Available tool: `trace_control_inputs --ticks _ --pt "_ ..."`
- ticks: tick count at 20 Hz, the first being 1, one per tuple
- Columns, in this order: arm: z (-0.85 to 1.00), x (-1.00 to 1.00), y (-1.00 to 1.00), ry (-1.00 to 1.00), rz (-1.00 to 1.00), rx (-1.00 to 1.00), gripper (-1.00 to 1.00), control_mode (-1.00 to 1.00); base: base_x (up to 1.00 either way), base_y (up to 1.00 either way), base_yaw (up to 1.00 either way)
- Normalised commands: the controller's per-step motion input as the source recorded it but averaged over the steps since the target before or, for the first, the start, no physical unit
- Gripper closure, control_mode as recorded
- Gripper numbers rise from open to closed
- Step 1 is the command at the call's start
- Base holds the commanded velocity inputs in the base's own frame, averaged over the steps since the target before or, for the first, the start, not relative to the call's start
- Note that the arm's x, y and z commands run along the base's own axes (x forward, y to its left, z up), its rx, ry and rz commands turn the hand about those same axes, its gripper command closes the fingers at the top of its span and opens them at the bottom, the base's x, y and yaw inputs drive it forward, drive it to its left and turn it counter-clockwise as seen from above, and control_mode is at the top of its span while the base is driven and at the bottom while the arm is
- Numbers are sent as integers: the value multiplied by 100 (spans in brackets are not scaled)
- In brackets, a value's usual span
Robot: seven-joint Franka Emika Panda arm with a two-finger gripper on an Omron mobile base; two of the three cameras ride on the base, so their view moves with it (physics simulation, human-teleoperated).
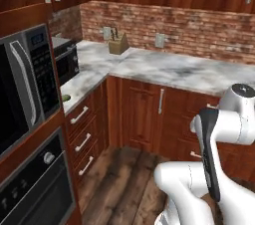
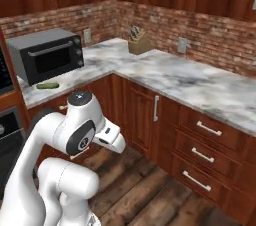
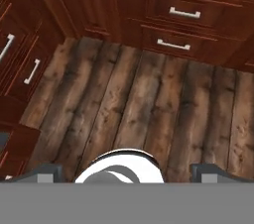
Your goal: Place the cucumber and potato inside the fridge drawer. Close the drawer after placing the vegetables.
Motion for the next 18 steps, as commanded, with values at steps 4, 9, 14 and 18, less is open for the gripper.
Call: trace_control_inputs --ticks 4,9,14,18 --pt "0 0 0 0 0 0 -100 100 100 -8 57" --pt "0 0 0 0 0 0 -100 100 99 0 61" --pt "0 0 0 0 0 0 -100 100 87 -9 61" --pt "0 0 0 0 0 0 -100 100 72 -31 59"
